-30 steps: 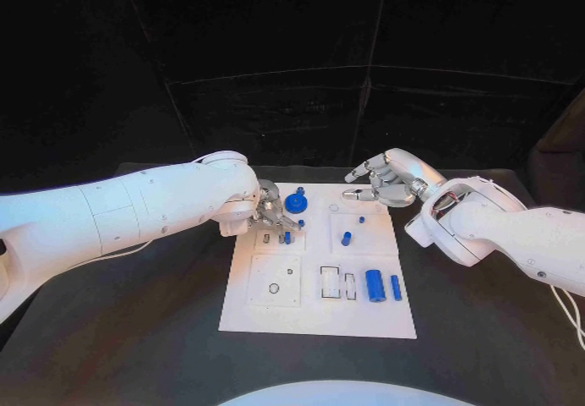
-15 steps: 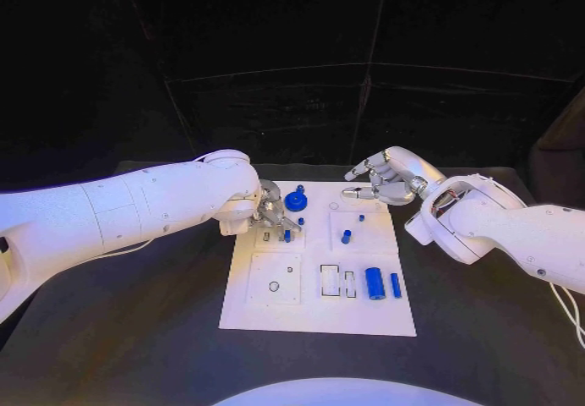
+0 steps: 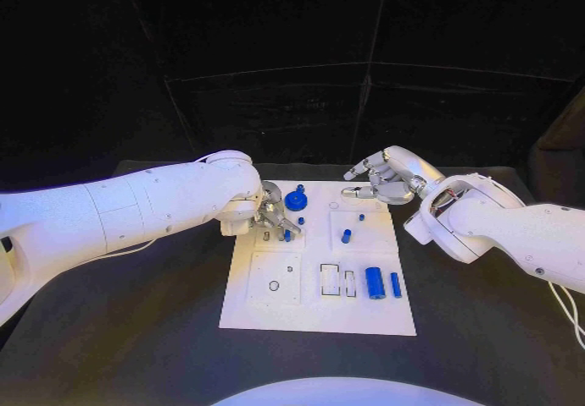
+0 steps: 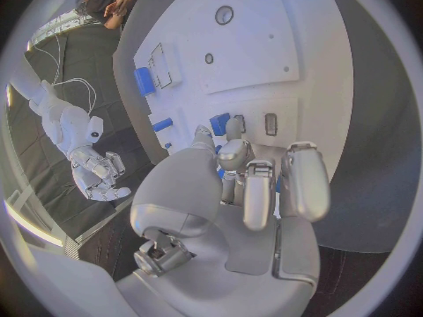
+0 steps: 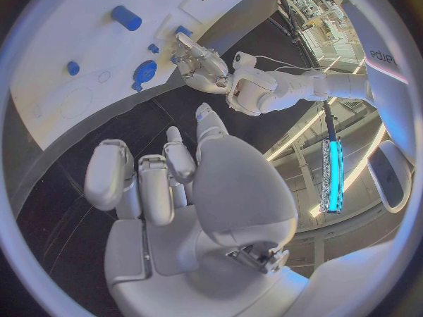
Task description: Assemble the parts on the task board
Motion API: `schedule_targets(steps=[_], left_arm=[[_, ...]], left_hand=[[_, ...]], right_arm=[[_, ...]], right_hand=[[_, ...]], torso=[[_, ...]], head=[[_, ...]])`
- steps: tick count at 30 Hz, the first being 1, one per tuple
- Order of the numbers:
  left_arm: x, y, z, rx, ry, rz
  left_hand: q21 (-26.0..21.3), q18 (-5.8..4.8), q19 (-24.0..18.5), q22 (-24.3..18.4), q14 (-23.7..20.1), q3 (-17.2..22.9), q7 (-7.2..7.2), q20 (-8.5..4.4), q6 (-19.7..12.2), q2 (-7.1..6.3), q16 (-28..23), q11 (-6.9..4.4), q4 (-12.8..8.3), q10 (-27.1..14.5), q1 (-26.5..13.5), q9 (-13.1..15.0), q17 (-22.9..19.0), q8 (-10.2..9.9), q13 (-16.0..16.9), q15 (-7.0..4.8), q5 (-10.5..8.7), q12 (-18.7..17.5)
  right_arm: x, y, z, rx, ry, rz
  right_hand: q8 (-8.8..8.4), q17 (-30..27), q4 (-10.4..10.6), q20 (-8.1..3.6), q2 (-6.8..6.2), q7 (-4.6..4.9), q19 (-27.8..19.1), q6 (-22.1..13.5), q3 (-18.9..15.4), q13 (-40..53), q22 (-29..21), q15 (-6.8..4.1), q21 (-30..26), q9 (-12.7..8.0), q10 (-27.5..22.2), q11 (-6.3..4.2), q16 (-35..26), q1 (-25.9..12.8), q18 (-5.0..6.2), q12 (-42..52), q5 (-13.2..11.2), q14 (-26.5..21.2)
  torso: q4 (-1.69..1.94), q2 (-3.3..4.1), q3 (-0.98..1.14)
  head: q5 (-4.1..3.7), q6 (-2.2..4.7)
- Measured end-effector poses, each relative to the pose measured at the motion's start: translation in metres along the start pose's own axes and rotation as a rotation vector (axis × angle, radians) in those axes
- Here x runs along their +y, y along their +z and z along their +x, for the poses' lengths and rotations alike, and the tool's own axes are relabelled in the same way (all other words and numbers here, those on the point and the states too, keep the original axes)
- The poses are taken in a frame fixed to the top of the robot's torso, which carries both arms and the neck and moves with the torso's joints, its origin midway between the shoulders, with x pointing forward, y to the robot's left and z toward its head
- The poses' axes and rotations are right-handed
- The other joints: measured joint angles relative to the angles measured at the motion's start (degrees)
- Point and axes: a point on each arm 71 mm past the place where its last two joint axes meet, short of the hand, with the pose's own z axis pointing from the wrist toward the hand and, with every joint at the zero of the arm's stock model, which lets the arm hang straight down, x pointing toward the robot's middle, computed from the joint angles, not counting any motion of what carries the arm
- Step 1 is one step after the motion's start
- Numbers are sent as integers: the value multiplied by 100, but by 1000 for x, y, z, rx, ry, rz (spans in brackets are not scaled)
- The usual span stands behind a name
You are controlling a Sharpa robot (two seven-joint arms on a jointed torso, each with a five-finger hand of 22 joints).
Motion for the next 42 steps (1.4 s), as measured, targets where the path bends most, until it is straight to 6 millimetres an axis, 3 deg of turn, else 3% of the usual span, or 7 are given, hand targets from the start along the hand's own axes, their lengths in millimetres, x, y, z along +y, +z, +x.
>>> schedule_targets(steps=[19, 25, 34, 37, 38, 39, 42], left_arm=[[-1, 1, 3, 10, 8, 3], [0, 0, 3, 8, 4, 10], [4, -3, 3, -9, -26, 31], [5, -3, 4, -17, -42, 37], [6, -3, 4, -21, -49, 40], [7, -4, 4, -24, -54, 42], [8, -5, 4, -35, -69, 47]], left_hand=[[0, 0, 0, -38, 0, 268, 7, 0, -110, 150, 0, 0, -300, -1, 381, 86, 0, 77, -32, 0, 0, 0], [-39, -1, -42, -116, 0, 775, -41, -41, -244, 297, 0, -41, -708, -66, 885, 74, 0, 58, -98, -43, -7, -41], [-68, 0, -63, -134, -1, 1081, -39, -63, -331, 290, 0, -40, -429, -107, 1272, 29, 0, -38, -165, -82, 2, -134], [-68, 0, -63, -124, -1, 1460, -30, -62, -340, 90, 0, -32, -52, -115, 1137, 36, 0, -51, -199, -82, 59, -160], [-68, 0, -63, -118, -1, 2066, -30, -62, -340, -128, 0, -32, -244, -115, 935, 51, 0, -35, -207, -82, 41, -160], [-68, 0, -63, -110, -1, 2415, -30, -62, -340, -322, 0, -33, -221, -114, 731, 84, -1, 1, -215, -82, 40, -160], [-68, 0, -63, -100, -1, 3448, -30, -62, -340, -681, 0, -60, -397, -87, 249, 198, 0, 130, -259, -82, 39, -160]], right_arm=[[2, 4, 3, 8, 1, -3], [2, 5, 4, 9, 1, -3], [1, 6, 4, 12, 1, -2], [1, 6, 4, 13, 1, -2], [1, 6, 4, 14, 1, -1], [1, 6, 4, 14, 1, -1], [0, 6, 4, 15, 0, -1]], right_hand=[[20, 4, -16, 0, 0, 0, 0, 0, -16, 0, 14, 0, 2, -5, 0, 0, 0, 0, 0, 0, 34, 0], [20, 4, -16, 0, 1, 0, 0, 0, -16, 0, 14, 0, 2, -10, 0, 0, 0, 1, 0, 0, 36, 0], [54, 3, -16, 0, 32, 0, 0, 0, -15, 12, 14, 0, 2, -10, 0, 0, 0, 32, 0, 0, 81, 0], [54, 3, -16, 0, 32, 0, 0, 0, -15, 12, 14, 0, 2, -9, 0, 0, 0, 32, 0, 0, 81, 0], [54, 3, -16, 0, 32, 0, 0, 0, -15, 12, 14, 0, 2, -9, 0, 0, 0, 32, 0, 0, 81, 0], [54, 3, -16, 0, 32, 0, 0, 0, -15, 12, 14, 0, 2, -9, 0, 0, 0, 32, 0, 0, 81, 0], [54, 3, -16, 0, 32, 0, 0, 0, -15, 12, 14, 0, 2, -9, 0, 0, 0, 32, 0, 0, 81, 0]], torso=[[2, 1, -1], [3, 1, -2], [3, 3, -7], [9, 3, -6], [12, 3, -5], [13, 3, -5], [13, 0, -5]], head=[[-28, -30], [-19, -48], [-17, -63], [-19, -63], [-19, -63], [-19, -63], [-8, -66]])
